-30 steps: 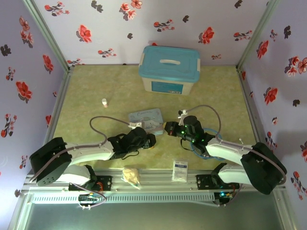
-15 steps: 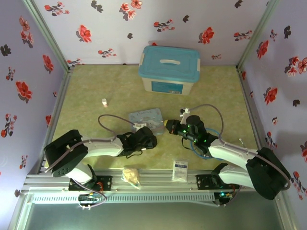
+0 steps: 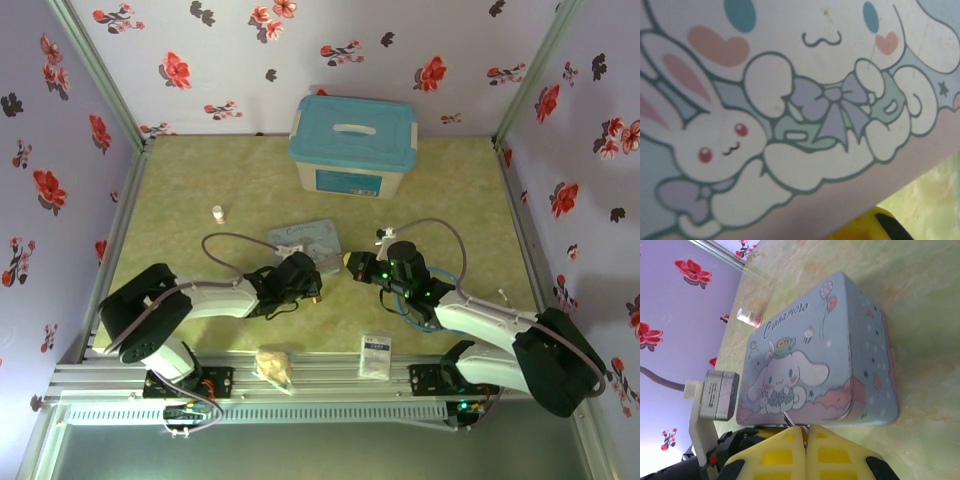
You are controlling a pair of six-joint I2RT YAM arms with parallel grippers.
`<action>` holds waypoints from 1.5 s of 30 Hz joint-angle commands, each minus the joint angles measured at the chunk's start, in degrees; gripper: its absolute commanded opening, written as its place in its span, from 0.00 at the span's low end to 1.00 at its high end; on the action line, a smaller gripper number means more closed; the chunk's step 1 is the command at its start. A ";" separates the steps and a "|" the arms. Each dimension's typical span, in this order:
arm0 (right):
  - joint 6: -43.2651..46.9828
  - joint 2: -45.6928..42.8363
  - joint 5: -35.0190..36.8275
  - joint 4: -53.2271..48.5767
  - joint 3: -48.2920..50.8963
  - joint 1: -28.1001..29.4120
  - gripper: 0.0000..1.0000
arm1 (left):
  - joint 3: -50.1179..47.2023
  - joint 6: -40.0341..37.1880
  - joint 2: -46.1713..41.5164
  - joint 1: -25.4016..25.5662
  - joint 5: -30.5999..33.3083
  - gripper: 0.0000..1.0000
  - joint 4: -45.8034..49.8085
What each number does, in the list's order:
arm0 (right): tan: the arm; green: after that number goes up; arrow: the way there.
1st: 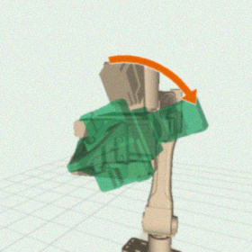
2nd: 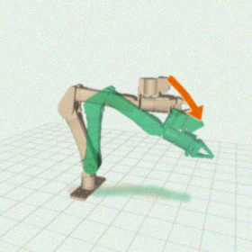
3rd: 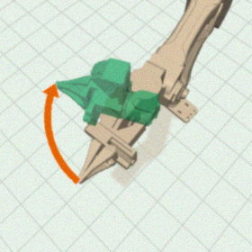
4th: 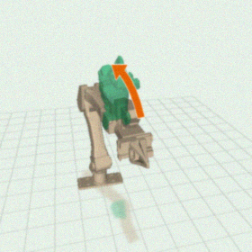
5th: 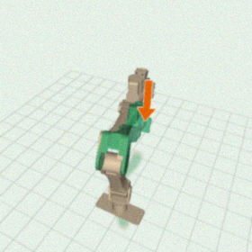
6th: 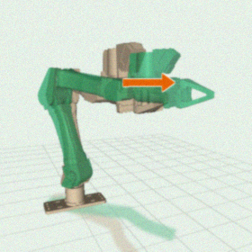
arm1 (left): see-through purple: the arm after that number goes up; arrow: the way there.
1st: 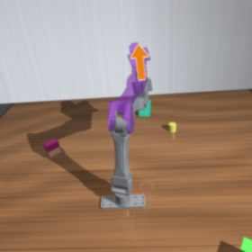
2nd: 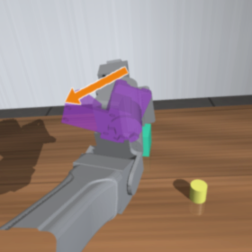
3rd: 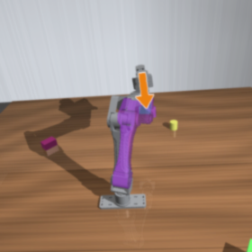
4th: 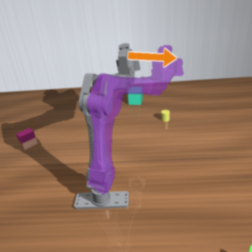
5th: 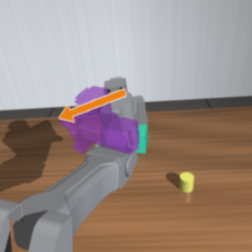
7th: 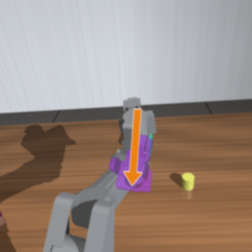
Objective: Unlock a padlock with a key
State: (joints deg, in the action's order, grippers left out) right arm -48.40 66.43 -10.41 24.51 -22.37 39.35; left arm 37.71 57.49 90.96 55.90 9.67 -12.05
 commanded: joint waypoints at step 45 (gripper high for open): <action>-3.98 -4.32 2.97 -4.51 5.67 -0.42 0.00 | -0.24 4.71 6.09 0.82 0.62 0.10 -8.80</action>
State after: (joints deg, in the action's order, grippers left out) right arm -49.21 60.25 -8.47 22.79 -16.78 39.33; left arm 39.88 59.77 98.00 56.99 9.06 -18.24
